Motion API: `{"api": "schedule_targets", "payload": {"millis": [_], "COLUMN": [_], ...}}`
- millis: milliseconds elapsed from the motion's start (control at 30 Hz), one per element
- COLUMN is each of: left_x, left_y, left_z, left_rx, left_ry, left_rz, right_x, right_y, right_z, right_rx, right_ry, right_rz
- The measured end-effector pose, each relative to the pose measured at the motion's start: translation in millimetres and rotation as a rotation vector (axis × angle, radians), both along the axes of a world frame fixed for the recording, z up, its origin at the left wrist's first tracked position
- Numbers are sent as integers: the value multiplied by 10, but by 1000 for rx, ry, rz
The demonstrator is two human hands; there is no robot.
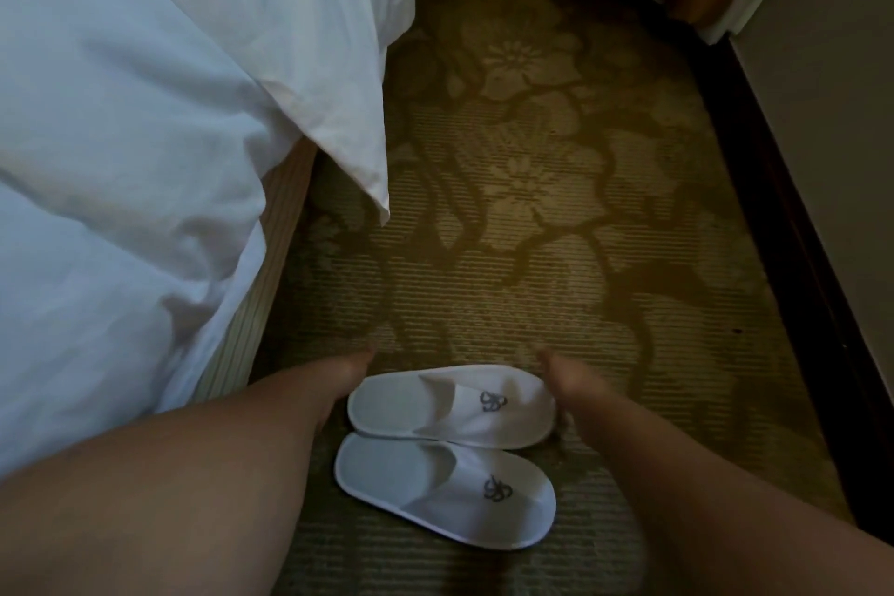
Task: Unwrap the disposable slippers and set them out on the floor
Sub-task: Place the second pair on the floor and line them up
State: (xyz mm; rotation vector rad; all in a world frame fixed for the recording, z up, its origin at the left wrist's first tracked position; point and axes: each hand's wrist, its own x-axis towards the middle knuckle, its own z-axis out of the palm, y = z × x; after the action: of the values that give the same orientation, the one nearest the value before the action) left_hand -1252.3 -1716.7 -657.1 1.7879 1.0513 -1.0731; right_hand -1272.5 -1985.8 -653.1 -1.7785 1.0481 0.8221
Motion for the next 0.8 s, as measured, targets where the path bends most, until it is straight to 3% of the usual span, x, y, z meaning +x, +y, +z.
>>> {"api": "schedule_targets", "payload": {"millis": [133, 333, 533, 800], "left_x": [-7, 129, 470, 626], "left_y": [-50, 116, 351, 556], "left_z": [-142, -45, -116, -283], "left_rx": [-60, -103, 23, 7], "left_ry": [47, 127, -216, -277], "left_rz": [47, 45, 114, 228], "right_x": [-44, 141, 435, 592], "right_y": [15, 157, 383, 521], "right_z": [-19, 91, 18, -143], "right_rx": [20, 25, 19, 120], "right_ry": [53, 31, -39, -11], "right_rz": [-58, 33, 16, -74]}}
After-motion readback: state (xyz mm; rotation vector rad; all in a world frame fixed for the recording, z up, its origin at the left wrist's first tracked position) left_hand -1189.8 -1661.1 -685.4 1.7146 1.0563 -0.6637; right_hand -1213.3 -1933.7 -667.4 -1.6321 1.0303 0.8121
